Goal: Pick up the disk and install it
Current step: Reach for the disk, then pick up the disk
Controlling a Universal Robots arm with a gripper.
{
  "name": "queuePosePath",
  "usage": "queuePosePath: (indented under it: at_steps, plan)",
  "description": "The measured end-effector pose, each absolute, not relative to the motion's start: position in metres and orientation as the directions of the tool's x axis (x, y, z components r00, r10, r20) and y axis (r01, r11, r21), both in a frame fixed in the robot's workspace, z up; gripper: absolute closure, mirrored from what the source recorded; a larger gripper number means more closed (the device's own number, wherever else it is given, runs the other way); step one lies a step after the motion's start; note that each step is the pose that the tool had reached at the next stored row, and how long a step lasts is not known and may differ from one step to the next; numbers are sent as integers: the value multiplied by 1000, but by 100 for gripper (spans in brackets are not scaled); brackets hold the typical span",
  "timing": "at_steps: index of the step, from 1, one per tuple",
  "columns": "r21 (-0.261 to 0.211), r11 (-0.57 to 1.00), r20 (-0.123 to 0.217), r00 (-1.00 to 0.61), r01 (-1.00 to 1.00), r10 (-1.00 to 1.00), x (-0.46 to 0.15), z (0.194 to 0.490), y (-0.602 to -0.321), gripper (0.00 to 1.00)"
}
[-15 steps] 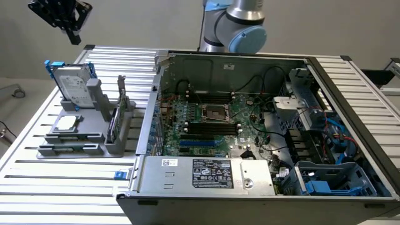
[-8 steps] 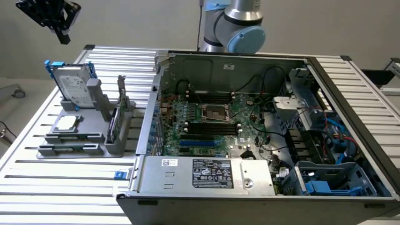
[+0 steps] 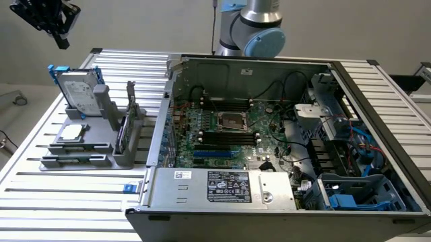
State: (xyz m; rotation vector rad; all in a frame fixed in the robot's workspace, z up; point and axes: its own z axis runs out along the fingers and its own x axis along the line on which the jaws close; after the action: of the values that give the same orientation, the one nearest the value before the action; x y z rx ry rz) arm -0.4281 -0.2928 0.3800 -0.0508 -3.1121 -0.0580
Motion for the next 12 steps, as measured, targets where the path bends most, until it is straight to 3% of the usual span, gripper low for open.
queuePosePath:
  at_steps: [12]
  plan:
    - [33,999,29,-1000,7,6,-434,377,-292,89]
